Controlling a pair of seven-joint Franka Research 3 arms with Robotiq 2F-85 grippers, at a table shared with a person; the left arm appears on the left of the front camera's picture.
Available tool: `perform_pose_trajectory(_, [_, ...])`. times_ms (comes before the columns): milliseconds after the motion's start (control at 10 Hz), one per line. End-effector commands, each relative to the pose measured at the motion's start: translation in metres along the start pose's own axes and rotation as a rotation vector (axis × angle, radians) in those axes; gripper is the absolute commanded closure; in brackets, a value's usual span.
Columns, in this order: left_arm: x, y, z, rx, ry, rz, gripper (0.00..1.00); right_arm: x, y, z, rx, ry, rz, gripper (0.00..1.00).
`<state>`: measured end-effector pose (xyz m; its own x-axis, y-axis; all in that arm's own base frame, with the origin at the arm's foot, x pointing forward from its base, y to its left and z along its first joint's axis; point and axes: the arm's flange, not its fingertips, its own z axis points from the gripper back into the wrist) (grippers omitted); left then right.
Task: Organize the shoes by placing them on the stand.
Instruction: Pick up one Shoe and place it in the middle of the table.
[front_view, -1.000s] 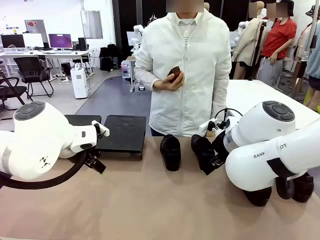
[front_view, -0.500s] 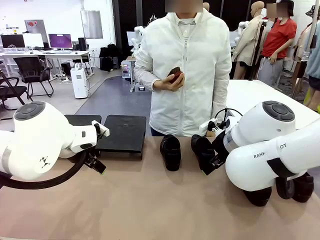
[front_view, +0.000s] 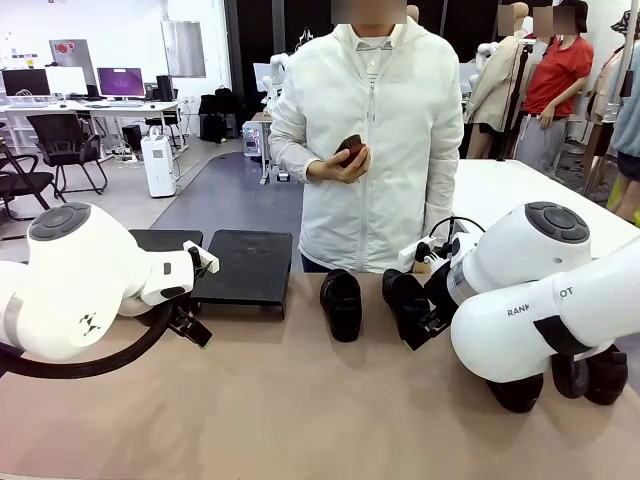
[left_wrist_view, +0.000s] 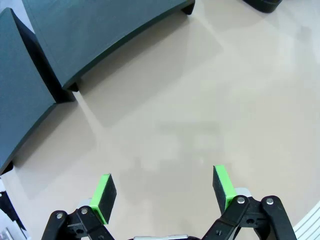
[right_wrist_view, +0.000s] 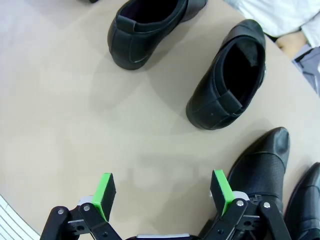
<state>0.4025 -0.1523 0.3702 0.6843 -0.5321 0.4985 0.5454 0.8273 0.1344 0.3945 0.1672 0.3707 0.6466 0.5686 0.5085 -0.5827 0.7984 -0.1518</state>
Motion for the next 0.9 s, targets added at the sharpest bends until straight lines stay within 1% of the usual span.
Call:
perform_pose_trajectory(0, [0.000,0.000,0.000,0.000,-0.001,0.000,0.00,0.000,0.000,0.000,0.000,0.000,0.000,0.00])
perform_pose_trajectory(100, [0.000,0.000,0.000,0.000,-0.001,0.000,0.00,0.000,0.000,0.000,0.000,0.000,0.000,0.00])
perform_pose_trajectory(200, [0.000,0.000,0.000,0.000,0.000,0.000,0.00,0.010,-0.002,0.018,0.020,0.039,-0.022,0.00])
perform_pose_trajectory(300, [0.006,-0.001,0.023,-0.011,-0.001,0.050,0.00,0.015,-0.004,0.043,0.131,0.046,-0.014,0.00])
perform_pose_trajectory(400, [0.011,-0.001,0.062,-0.142,0.115,0.171,0.00,0.020,-0.012,0.077,0.227,0.142,-0.148,0.00])
perform_pose_trajectory(500, [0.010,-0.004,0.099,-0.187,0.157,0.296,0.00,0.019,-0.023,0.117,0.253,0.188,-0.283,0.00])
perform_pose_trajectory(600, [0.001,-0.001,0.135,-0.286,0.156,0.314,0.00,0.017,-0.035,0.157,0.266,0.224,-0.379,0.00])
perform_pose_trajectory(700, [-0.019,0.011,0.178,-0.521,0.114,0.284,0.00,0.009,-0.043,0.197,0.267,0.213,-0.459,0.00])
perform_pose_trajectory(800, [-0.043,0.027,0.210,-0.605,0.017,0.342,0.00,-0.008,-0.055,0.228,0.325,0.171,-0.507,0.00])
